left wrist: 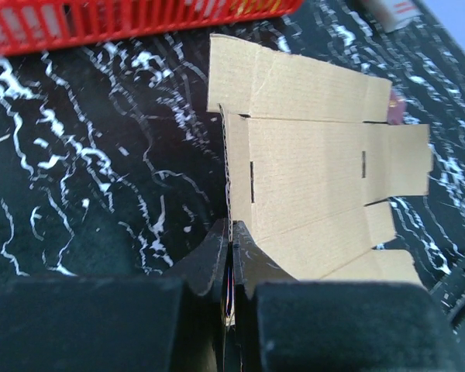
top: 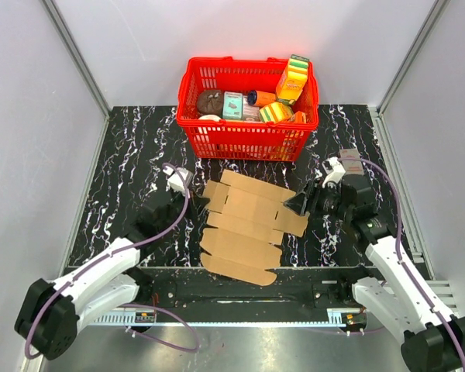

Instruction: Fold the paper box

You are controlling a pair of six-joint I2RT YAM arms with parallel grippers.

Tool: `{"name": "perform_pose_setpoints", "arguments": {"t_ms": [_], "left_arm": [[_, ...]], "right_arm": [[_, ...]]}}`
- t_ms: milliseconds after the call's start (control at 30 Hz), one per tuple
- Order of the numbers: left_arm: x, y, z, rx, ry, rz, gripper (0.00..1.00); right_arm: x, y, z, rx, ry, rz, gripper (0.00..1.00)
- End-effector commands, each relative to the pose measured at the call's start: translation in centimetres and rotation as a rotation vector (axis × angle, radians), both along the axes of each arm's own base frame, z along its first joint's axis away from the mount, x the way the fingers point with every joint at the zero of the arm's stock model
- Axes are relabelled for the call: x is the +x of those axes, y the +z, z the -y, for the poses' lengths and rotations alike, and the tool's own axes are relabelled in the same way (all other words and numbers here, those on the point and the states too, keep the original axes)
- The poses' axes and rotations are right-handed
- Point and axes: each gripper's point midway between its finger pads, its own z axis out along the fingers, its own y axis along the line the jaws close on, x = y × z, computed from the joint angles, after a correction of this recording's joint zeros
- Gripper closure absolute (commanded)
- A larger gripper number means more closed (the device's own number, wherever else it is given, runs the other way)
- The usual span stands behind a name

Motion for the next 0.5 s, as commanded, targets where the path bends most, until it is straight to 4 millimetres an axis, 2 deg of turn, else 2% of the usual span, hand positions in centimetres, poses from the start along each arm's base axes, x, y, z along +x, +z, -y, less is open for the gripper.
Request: {"name": "perform_pose_setpoints", "arguments": {"t_ms": [0, 133, 200, 233, 300, 333, 400, 433, 467], "left_arm": [[-1.9, 4.2, 2.1, -0.072, -0.173, 0.154, 1.00], [-3.2, 6.6, 2.5, -0.113, -0.232, 0.216, 1.00], [-4.0, 8.1, 2.7, -0.134, -0.274, 0.251, 1.00], [-4.3, 8.4, 2.8, -0.136, -0.288, 0.257, 1.00], [-5.0, 9.8, 3.0, -0.151, -0.322, 0.286, 1.00], [-5.2, 9.9, 3.1, -0.151, -0.333, 0.286, 1.00], [-5.6, 11.0, 3.3, -0.166, -0.361, 0.303, 1.00], [-5.8, 11.2, 3.5, -0.169, -0.373, 0.304, 1.00], [-5.9, 11.7, 3.6, -0.175, -0.384, 0.312, 1.00]], "right_arm": [[-0.1, 7.0, -1.7, 0.025, 0.170, 0.271, 0.35], [-0.4, 10.7, -2.7, 0.074, 0.244, 0.374, 0.34], [-0.3, 11.5, -3.0, 0.061, 0.279, 0.408, 0.32], [-0.6, 13.0, -3.3, 0.063, 0.317, 0.444, 0.32], [-0.3, 12.9, -3.5, 0.033, 0.351, 0.434, 0.32], [-0.5, 14.1, -3.7, 0.035, 0.385, 0.460, 0.31], [-0.4, 13.9, -4.0, 0.016, 0.436, 0.455, 0.31], [-0.8, 14.7, -4.3, 0.022, 0.474, 0.474, 0.31], [-0.7, 14.6, -4.5, 0.017, 0.498, 0.471, 0.31]]}}
